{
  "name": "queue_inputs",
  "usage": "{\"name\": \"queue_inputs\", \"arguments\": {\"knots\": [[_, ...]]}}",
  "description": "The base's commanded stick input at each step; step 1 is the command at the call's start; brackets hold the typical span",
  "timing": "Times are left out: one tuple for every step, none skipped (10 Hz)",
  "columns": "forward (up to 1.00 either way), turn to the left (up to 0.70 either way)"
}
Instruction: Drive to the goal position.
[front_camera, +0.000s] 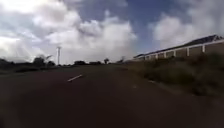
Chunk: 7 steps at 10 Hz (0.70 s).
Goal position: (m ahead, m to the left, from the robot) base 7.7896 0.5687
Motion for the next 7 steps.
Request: {"name": "queue_inputs", "arguments": {"knots": [[1.00,0.00],[1.00,0.00],[1.00,0.00],[1.00,0.00],[1.00,0.00],[1.00,0.00],[1.00,0.00]]}}
